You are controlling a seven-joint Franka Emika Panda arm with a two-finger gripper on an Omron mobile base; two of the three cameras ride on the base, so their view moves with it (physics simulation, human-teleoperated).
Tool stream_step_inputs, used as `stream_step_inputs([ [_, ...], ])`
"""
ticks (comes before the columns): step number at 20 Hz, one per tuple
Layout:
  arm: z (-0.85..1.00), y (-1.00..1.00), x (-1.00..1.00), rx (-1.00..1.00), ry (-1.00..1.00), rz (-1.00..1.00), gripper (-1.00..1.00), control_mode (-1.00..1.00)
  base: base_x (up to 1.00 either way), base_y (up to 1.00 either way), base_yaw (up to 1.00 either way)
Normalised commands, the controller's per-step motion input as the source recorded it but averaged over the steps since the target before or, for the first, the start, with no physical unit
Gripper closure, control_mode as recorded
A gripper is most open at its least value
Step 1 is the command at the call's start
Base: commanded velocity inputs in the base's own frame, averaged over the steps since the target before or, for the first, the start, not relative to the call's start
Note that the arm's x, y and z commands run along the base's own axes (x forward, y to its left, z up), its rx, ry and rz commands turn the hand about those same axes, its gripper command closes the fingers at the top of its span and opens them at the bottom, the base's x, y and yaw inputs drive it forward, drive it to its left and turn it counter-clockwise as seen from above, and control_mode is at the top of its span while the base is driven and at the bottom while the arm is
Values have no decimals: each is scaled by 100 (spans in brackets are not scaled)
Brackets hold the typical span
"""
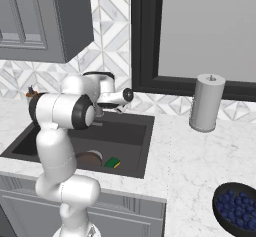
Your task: Pick the pan and sponge and place them into the sink. Then turn on the water.
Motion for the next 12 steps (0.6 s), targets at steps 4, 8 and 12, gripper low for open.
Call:
stream_step_inputs([
  [4, -13, 0, 18, 2, -1, 0, -100, -100, 0, 0, 0],
  [8, -12, 0, 18, 3, 0, 0, -100, -100, 0, 0, 0],
  [12, -13, 0, 17, 2, 0, 0, -100, -100, 0, 0, 0],
])
